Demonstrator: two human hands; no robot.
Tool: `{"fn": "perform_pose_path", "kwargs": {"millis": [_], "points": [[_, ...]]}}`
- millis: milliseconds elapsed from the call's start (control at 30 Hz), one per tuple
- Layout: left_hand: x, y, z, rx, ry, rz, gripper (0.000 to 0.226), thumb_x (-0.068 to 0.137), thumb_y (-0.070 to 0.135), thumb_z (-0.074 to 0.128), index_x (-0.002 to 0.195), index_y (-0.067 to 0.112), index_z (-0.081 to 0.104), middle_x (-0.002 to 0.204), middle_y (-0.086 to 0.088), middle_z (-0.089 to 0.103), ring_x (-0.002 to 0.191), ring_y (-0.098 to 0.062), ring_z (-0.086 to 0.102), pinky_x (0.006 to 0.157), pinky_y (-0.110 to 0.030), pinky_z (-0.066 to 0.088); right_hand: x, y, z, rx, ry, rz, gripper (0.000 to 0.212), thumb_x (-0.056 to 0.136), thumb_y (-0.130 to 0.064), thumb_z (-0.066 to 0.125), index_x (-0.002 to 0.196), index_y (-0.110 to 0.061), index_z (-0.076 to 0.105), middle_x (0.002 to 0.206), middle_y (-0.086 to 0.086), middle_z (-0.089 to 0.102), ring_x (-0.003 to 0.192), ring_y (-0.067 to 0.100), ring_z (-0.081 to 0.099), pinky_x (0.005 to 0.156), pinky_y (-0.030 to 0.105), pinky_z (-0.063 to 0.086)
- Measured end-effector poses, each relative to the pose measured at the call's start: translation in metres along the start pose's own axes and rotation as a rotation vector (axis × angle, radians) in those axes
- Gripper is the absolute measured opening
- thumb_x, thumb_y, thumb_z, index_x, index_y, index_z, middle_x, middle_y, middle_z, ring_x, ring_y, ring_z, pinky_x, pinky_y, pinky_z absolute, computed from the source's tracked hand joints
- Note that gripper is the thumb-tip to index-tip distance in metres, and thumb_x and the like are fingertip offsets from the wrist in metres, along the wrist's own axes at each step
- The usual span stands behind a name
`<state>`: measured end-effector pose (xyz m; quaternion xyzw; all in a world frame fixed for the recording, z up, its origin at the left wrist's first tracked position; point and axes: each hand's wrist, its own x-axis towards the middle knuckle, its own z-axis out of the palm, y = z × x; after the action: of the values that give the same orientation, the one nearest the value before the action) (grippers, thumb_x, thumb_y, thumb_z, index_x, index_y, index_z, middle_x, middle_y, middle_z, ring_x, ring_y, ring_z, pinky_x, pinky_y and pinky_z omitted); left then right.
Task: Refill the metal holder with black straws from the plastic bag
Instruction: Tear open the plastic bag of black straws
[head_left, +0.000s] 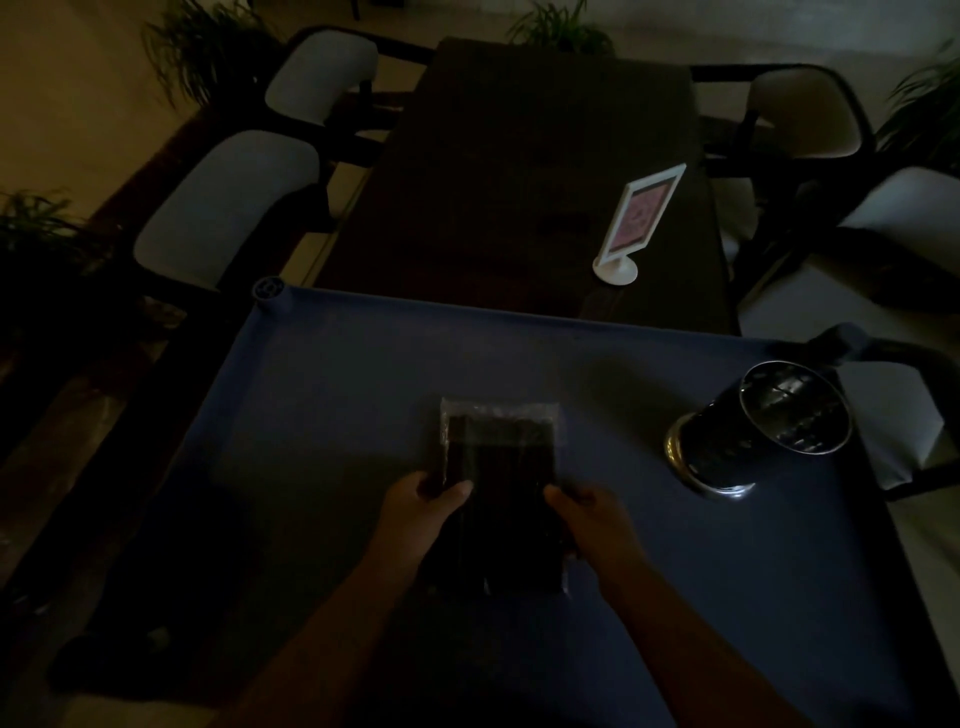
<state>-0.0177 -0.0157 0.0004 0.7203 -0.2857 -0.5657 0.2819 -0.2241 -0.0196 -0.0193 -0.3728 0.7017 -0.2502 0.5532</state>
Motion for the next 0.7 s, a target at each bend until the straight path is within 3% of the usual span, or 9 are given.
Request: {"fn": "perform_pose_path", "kwargs": {"millis": [100,233,367,500,567,700], "points": [[-0.005,0.001,0.002,-0.006,-0.043,-0.017,0.016,0.083,0.03,0.071,0.093,0.017,0.068,0.096,-0.007,0.073,0.085,-0.019,0.07,0.072,-0.033,0.054,-0.004,-0.003,0.002,0.014,-0.059,0.01,0.015,0.092,-0.031,0.062,0.099,-0.02,0.068,0.09,0.0,0.072,0.08,0.011,0.069,0.061,0.022,0.052],[-0.011,0.002,0.005,-0.043,-0.075,-0.04,0.018,0.082,0.024,0.073,0.096,0.012,0.07,0.095,-0.01,0.074,0.086,-0.024,0.073,0.08,-0.042,0.058,-0.008,-0.005,0.004,-0.007,-0.092,0.014,0.021,0.091,-0.033,0.063,0.101,-0.016,0.069,0.098,0.006,0.072,0.087,0.016,0.069,0.07,0.026,0.054],[-0.017,0.005,0.007,-0.103,-0.103,-0.052,0.016,0.083,0.017,0.071,0.098,0.011,0.07,0.093,-0.011,0.075,0.083,-0.025,0.074,0.073,-0.039,0.059,-0.011,-0.006,0.003,0.022,-0.115,0.047,0.01,0.09,-0.029,0.065,0.084,-0.022,0.067,0.092,0.007,0.072,0.078,0.012,0.068,0.06,0.021,0.048],[-0.02,0.009,0.01,-0.205,-0.101,-0.038,0.018,0.082,0.011,0.072,0.099,0.005,0.07,0.089,-0.015,0.074,0.08,-0.028,0.073,0.069,-0.04,0.057,-0.014,-0.008,-0.001,0.036,-0.128,0.064,0.006,0.089,-0.024,0.066,0.084,-0.021,0.065,0.089,0.005,0.07,0.074,0.011,0.065,0.057,0.02,0.045],[-0.023,0.012,0.012,-0.262,-0.126,-0.033,0.017,0.083,0.008,0.07,0.1,0.006,0.069,0.091,-0.016,0.075,0.081,-0.03,0.073,0.07,-0.04,0.057,-0.017,-0.008,-0.003,0.093,-0.123,0.059,0.001,0.088,-0.019,0.067,0.087,-0.019,0.066,0.093,0.009,0.072,0.079,0.016,0.068,0.063,0.025,0.05],[-0.028,0.017,0.014,-0.367,-0.198,-0.026,0.024,0.08,0.006,0.071,0.104,0.007,0.067,0.106,-0.022,0.072,0.096,-0.037,0.07,0.089,-0.054,0.054,-0.022,-0.01,-0.01,0.259,-0.107,0.037,0.016,0.085,-0.014,0.07,0.101,-0.012,0.069,0.1,0.014,0.075,0.09,0.027,0.072,0.082,0.041,0.058]]}}
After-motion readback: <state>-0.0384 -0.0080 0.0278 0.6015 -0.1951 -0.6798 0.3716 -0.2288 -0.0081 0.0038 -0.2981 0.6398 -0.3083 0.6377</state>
